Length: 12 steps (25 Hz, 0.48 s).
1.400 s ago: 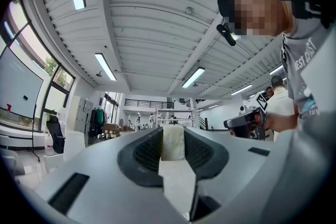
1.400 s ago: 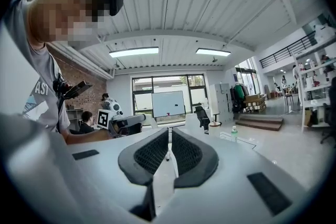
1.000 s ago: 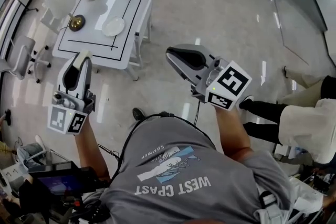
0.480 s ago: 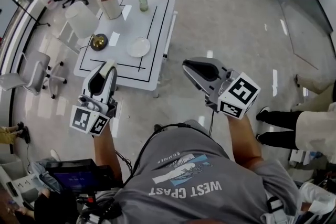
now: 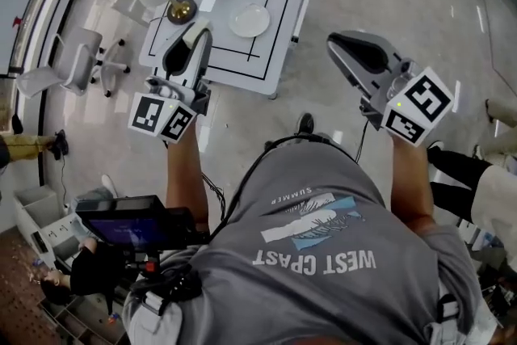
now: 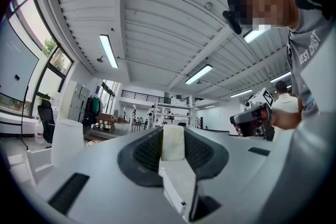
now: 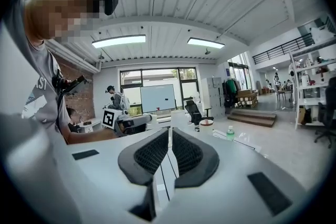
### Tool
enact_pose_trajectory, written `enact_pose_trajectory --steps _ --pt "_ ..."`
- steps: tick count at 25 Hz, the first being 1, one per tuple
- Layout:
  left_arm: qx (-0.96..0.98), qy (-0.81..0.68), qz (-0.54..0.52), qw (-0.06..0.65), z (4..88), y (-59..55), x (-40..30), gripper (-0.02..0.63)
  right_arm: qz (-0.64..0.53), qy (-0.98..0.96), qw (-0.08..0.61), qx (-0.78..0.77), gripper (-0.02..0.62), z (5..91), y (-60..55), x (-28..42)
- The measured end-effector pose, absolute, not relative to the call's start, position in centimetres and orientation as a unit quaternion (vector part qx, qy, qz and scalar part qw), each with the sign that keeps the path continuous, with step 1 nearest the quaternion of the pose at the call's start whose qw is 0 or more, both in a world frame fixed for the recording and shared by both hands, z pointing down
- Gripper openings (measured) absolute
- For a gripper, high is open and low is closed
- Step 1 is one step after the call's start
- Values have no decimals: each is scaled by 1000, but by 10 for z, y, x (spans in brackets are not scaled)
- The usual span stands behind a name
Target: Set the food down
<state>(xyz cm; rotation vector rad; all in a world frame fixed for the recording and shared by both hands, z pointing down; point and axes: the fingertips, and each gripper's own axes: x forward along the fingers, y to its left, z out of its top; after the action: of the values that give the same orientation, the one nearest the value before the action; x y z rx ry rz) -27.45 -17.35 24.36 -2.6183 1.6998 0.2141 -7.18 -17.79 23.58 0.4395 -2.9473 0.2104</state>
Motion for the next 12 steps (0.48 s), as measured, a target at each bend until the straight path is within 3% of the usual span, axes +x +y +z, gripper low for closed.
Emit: enact_pose_trajectory --steps 12 --pt "-806 591 22 -14 282 -259 -257 103 75 -988 73 110 8 250 -259 -35"
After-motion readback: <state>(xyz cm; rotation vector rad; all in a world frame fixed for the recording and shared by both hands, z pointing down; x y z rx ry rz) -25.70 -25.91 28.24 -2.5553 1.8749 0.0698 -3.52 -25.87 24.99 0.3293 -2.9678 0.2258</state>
